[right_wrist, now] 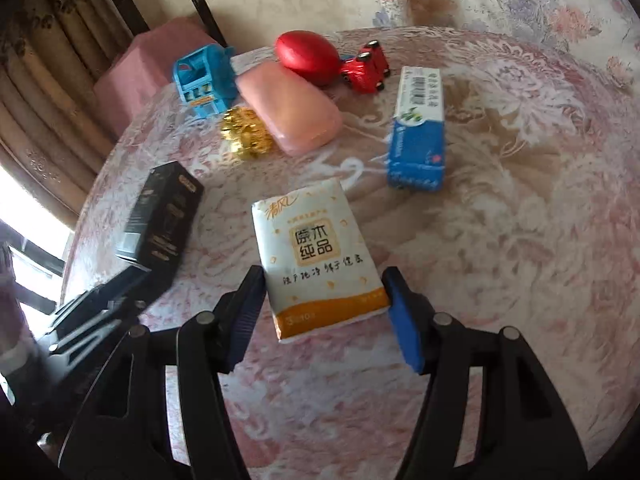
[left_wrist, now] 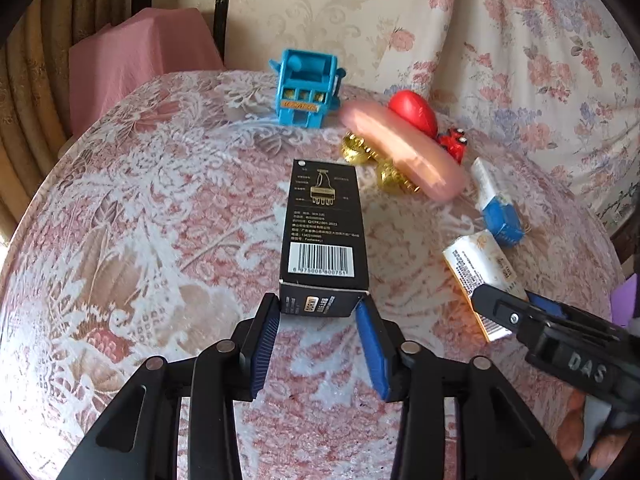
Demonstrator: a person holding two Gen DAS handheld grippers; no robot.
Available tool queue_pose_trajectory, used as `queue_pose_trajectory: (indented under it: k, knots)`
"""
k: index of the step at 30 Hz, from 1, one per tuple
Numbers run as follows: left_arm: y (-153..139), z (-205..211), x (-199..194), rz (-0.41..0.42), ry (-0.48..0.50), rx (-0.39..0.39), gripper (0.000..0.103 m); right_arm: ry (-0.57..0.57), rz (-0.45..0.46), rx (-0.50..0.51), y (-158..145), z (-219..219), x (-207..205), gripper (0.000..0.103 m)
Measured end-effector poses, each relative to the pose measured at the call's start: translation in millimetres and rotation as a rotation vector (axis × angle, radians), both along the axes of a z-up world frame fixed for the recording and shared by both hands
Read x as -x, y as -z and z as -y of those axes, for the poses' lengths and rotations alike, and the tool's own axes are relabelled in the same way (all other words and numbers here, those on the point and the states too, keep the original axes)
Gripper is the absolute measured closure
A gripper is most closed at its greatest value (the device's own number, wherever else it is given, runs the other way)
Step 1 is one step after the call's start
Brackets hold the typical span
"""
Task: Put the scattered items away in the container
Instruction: 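Grasp the white-orange tissue pack with the right tool while left tool holds black box, then carry the black box and tissue pack over the purple box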
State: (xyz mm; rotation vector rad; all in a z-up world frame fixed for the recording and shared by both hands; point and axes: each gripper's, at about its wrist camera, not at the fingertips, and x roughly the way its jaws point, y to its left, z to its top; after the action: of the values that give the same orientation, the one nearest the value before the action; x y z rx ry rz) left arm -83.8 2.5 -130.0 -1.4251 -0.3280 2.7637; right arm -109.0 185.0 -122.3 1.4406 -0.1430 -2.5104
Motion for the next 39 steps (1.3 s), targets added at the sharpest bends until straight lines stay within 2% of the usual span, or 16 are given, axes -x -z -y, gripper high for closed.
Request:
queue_pose_trajectory:
  k: [3,7,10,12,13,14,16,29,39]
  knots:
    - [-1.1,-0.8,0.7,0.005,0.0,0.01,0.058,-0.003,-0.01,-0.025,0.4,3.8,-1.9,0.035]
    - [-4.0,-4.2,0.8,-0.002,0.006,0.015,0.047,-0.001,-0.035,-0.061,-1.0,3.4,-3.1,0.03]
    - [-4.8,-6.6,3.5,-0.012,0.007,0.024,0.046,-0.007,-0.043,-0.061,1.4,3.9,1.5,0.03]
    - [-3.8,-5.7,5.7,-0.008,0.003,0.024,0.047,-0.015,-0.043,-0.083,5.2,7.3,2.9,0.03]
    - [-3.2,-5.1,6.9,-0.005,0.001,0.024,0.053,-0.015,-0.045,-0.095,6.7,8.8,2.7,0.03]
    - [-2.5,-4.7,7.4,-0.001,-0.002,0.029,0.063,-0.012,-0.05,-0.097,6.9,9.6,1.7,0.031]
    - [-2.0,-3.8,7.2,0.002,-0.005,0.031,0.063,-0.008,-0.057,-0.101,6.4,10.7,-0.3,0.044]
    - [-27.7,-27.0,-11.9,-0.051,0.056,0.026,0.063,0.066,-0.069,-0.078,-13.4,-8.0,-21.3,0.044]
    - [-46.8,-58.4,-26.6,-0.089,0.126,0.014,0.063,0.163,-0.119,-0.08,-37.3,-43.9,-48.7,0.044]
